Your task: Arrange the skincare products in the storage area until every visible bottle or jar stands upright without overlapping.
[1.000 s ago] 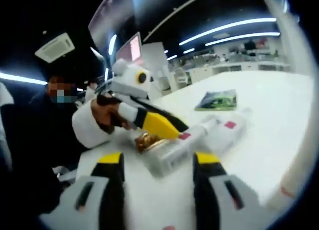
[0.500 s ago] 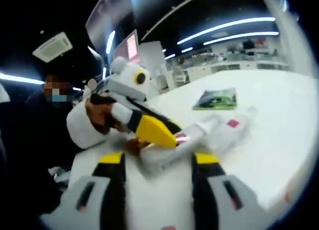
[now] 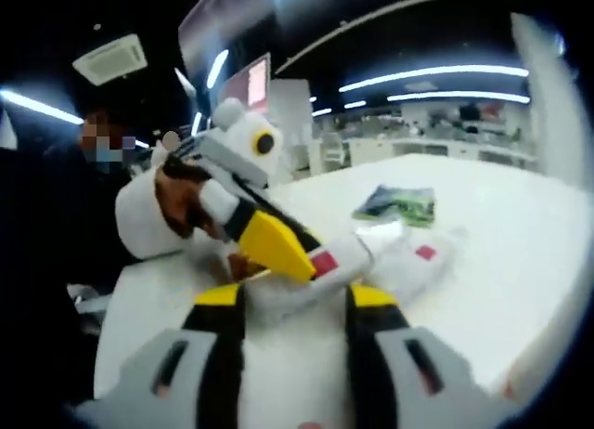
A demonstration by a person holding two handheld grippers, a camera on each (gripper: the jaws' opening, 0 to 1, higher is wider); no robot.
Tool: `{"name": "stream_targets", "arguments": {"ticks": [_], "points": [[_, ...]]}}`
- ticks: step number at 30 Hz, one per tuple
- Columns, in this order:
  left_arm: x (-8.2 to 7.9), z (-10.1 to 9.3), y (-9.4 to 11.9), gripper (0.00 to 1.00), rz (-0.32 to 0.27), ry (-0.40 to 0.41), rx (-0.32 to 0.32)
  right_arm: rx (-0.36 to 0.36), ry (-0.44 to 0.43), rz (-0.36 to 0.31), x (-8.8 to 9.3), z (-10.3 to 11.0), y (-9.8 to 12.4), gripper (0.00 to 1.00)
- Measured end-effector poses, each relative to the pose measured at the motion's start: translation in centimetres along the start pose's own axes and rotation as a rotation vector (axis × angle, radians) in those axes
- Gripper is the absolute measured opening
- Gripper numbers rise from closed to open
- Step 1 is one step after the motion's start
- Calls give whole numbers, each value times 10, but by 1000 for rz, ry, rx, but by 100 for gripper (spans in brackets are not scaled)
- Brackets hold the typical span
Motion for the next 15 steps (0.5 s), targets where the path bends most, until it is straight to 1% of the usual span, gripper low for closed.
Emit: {"name": "stream_targets", "arguments": {"ticks": [5,8,10,12,13,15], "points": [[1,-9,2,27,-32,-6,27,5,42,-38,-3,3,6,42],[-1,-13,4,25,-48,-11,41,16,124,-57,-8,4,10,42],[-2,-18,5,24,-66,-32,57,30,188,-67,-10,6,13,42],[-2,-23,5,23,-70,-49,78,26,194,-66,-10,10,16,42],[-2,-26,4,22,-79,-80,93,23,195,-70,-10,10,17,42],[-4,-29,4,21,-101,-115,86,26,164,-91,-12,9,20,42]]}}
Point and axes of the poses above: the point that each gripper's makers call its tool centre point, and the gripper's own axes: y roughly backward along the fingers, z roughly to its left, x roughly out of its underside, the point moved 6 cm from there along y, roughly backward along the fingers, and after that the axes turned 6 degrees about x, right-handed, at the moved point
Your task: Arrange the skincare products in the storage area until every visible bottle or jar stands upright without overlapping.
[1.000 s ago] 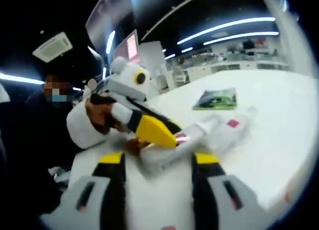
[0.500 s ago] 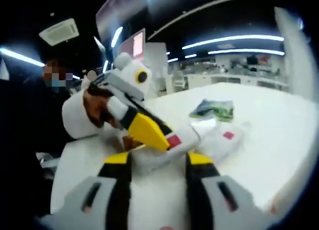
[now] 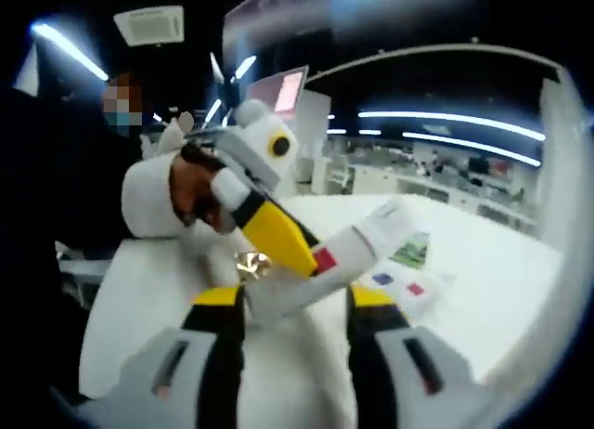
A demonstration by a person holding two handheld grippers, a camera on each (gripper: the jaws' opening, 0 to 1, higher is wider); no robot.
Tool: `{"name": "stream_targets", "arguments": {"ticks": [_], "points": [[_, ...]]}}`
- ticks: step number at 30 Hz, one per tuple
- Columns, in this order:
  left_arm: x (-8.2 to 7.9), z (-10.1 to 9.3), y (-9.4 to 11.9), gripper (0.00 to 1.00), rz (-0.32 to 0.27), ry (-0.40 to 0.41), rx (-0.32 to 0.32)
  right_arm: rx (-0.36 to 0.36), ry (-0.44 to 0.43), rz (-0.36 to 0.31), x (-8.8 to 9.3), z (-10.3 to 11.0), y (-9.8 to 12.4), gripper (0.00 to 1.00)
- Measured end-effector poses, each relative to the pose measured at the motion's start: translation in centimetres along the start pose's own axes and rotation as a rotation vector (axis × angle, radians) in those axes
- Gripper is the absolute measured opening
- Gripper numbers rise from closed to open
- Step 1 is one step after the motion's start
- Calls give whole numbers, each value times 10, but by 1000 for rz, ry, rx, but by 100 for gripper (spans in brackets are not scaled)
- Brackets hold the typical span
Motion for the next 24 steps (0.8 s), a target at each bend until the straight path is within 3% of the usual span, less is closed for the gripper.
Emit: {"name": "stream_targets", "arguments": {"ticks": [8,24], "points": [[3,-11,-3,19,-18,-67,32,-3,-145,-60,-6,-11,9,33],[8,-19,-8,19,-44,-73,54,20,-47,-60,-8,-9,10,34]]}}
Point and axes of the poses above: the point that each gripper's makers call its tool centre point, and the gripper's own axes: y roughly backward along the fingers, z roughly to its left, x roughly out of its underside, the point moved 6 cm from there along y, roughly backward along the fingers, and after that the axes turned 6 degrees about x, right-handed, at the moved point
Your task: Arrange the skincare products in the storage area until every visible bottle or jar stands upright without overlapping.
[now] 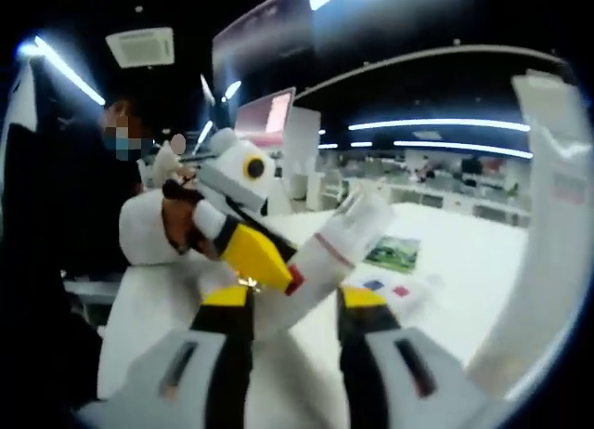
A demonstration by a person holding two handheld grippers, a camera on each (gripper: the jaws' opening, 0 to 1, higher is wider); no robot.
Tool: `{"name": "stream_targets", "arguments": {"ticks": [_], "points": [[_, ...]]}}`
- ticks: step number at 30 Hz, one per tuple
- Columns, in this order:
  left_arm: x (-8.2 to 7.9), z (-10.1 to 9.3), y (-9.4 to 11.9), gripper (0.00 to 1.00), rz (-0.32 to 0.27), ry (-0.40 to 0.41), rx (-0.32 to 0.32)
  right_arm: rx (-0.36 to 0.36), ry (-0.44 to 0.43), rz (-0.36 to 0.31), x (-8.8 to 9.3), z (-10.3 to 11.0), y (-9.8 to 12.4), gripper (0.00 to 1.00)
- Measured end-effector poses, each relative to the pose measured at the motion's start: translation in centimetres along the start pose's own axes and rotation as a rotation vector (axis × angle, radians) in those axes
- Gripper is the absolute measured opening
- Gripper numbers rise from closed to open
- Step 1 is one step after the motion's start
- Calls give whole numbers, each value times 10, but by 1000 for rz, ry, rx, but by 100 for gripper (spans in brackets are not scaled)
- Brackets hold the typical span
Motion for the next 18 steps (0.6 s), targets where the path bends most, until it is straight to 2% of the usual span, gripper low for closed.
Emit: {"name": "stream_targets", "arguments": {"ticks": [8,12,15,18], "points": [[1,-2,3,19,-27,0,9,12,-14,-4,-1,0,0,39],[1,-2,5,19,-43,4,14,6,-12,-6,-1,2,0,38],[1,-3,5,19,-59,-10,6,8,-34,0,-1,2,0,37],[-3,-2,7,19,-86,-74,-17,13,-62,0,0,1,-1,33]]}}
Point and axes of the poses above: the point that each gripper's makers call its tool centre point, and the gripper's own axes: y roughly backward along the fingers, z roughly to its left, x roughly out of its underside, the point moved 6 cm from there along y, roughly backward along the fingers, and after that the axes turned 6 degrees about x, right-handed, at the moved point
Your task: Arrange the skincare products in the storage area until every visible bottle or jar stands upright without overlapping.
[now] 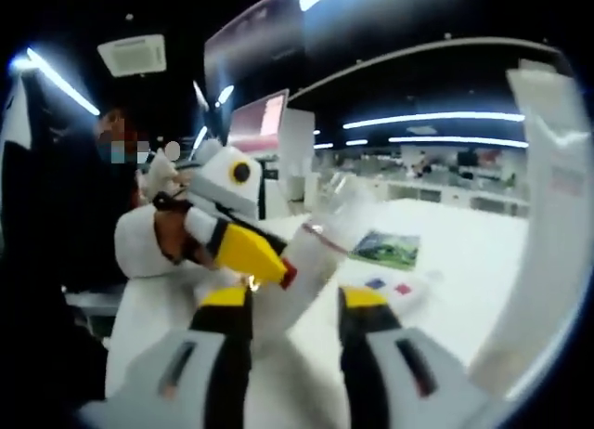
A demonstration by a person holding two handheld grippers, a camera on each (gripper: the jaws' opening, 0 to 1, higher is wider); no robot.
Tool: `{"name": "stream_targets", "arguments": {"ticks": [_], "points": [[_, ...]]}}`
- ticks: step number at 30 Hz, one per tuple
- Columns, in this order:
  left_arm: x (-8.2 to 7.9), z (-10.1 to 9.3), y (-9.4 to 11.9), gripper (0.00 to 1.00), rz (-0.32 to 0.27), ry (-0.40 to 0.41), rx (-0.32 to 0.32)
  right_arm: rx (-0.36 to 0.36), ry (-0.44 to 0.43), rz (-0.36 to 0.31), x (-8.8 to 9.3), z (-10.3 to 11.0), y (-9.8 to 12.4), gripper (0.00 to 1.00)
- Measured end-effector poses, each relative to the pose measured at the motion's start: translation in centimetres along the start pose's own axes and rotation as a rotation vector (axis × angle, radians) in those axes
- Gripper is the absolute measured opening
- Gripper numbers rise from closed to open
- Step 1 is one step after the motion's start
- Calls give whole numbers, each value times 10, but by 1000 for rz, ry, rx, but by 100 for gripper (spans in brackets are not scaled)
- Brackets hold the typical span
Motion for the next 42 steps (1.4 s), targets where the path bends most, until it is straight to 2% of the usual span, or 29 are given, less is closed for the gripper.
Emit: {"name": "stream_targets", "arguments": {"ticks": [4,6,9,14,22,28,31,34,36,42], "points": [[-5,-3,0,19,-47,-94,5,1,-35,-4,0,0,-1,33],[-4,-5,0,19,-51,-115,13,2,-47,2,1,0,-2,34],[-3,-5,-1,19,-55,-128,12,-4,-54,10,2,2,-2,32],[-4,-5,-1,19,-96,-142,0,-5,-58,2,2,4,0,25],[-8,-9,-2,20,-101,-140,5,23,10,-12,-2,4,8,23],[-11,-15,-6,20,-80,-198,-2,45,41,-7,-3,2,11,22],[-18,-18,-5,20,-114,-230,-3,60,50,8,-1,0,13,22],[-31,-22,-2,19,-176,-254,4,65,48,22,3,-1,14,22],[-36,-23,-1,19,-183,-267,3,64,48,24,4,-1,15,22],[-36,-29,-5,20,-145,-309,22,72,98,32,5,0,15,22]]}}
Point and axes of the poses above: the point that each gripper's makers call its tool centre point, and the gripper's own axes: y roughly backward along the fingers, z roughly to its left, x roughly out of its underside, the point moved 6 cm from there along y, roughly backward along the fingers, and after that the axes turned 6 degrees about x, right-handed, at the moved point
